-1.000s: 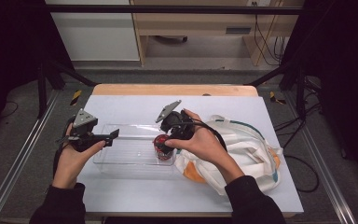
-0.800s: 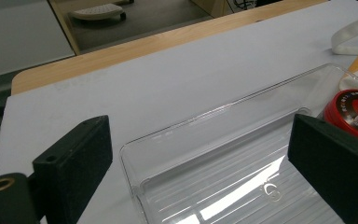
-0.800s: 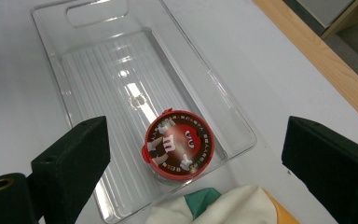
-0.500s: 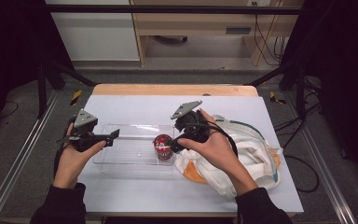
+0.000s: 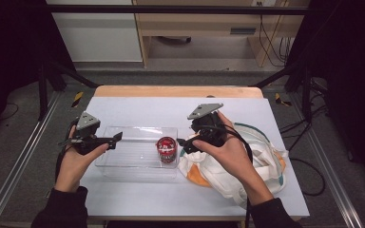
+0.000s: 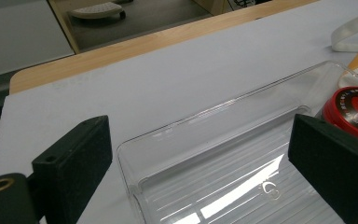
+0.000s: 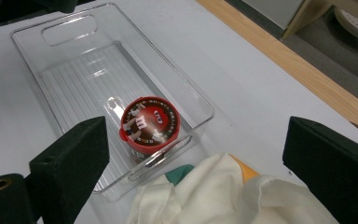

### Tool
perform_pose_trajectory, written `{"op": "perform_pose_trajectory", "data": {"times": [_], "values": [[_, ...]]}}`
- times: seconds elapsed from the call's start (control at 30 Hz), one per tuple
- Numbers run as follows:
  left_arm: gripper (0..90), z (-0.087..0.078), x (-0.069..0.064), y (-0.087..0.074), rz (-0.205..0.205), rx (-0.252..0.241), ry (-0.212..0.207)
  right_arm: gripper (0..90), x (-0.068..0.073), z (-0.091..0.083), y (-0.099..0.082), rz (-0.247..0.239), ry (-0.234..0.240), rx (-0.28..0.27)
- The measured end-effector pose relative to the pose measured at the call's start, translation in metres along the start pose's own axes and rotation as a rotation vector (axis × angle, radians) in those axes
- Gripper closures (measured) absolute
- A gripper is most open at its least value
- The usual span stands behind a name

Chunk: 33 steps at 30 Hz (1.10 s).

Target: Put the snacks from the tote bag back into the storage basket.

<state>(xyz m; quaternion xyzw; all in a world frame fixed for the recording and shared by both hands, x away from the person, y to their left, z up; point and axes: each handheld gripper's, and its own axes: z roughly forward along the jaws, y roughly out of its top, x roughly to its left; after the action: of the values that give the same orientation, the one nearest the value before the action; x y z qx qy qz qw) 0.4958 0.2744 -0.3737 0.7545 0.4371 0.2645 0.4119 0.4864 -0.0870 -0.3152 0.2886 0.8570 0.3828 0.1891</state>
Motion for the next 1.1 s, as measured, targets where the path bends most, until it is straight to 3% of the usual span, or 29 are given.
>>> {"op": "perform_pose_trajectory", "data": {"times": [0.67,1.1], "values": [[5.4,0.003,-0.003,-0.001,0.008,0.006,-0.003,7.9,-0.023,-0.041,-0.037,0.084,-0.094,-0.036],[5.4,0.002,-0.001,-0.001,0.007,0.002,-0.003,6.7,-0.033,-0.054,-0.067,0.125,-0.168,-0.025]]}}
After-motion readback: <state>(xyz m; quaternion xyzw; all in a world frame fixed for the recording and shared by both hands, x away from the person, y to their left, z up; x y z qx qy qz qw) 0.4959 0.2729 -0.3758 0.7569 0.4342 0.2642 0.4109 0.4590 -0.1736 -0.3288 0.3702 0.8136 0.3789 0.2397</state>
